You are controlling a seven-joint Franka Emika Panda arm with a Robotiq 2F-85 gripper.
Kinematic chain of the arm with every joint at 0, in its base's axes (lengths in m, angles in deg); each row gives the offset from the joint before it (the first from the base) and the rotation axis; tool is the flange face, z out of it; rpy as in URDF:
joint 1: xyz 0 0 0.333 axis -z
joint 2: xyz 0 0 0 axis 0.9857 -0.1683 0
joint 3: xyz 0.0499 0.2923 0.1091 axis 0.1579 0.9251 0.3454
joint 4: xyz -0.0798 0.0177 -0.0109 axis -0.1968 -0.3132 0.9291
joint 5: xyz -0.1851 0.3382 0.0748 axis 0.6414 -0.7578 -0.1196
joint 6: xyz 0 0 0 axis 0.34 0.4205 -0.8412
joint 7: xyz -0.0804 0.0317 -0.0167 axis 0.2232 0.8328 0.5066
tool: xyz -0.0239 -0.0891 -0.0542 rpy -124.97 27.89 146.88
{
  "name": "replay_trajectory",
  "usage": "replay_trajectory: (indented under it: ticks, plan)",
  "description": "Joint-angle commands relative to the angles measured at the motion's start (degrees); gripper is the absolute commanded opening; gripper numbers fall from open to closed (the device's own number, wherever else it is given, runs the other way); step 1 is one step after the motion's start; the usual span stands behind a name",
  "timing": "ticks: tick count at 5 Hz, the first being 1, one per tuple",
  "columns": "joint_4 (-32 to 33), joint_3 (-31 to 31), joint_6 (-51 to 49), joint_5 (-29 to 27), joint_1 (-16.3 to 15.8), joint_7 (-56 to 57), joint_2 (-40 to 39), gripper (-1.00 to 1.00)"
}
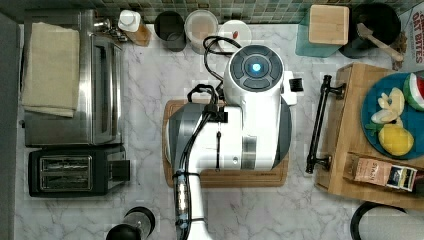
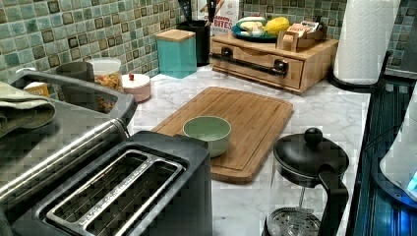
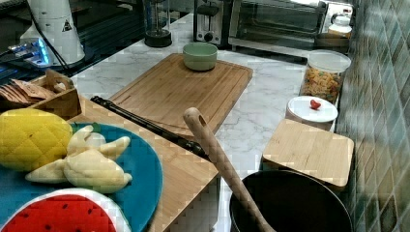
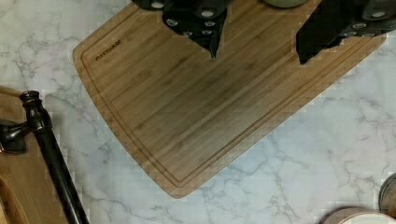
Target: Open the drawer.
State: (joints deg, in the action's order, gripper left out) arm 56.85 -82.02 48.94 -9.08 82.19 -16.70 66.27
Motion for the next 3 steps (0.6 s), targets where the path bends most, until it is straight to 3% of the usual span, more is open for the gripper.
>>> replay_trajectory:
  ticks: [1,3]
  plan:
    - [0.2,0.1,0.0,0.7,0.1,0.0,0.0,1.0]
    - [3.9,-2.9,7.2,5.5,3.2,17.5,-0.9,1.0]
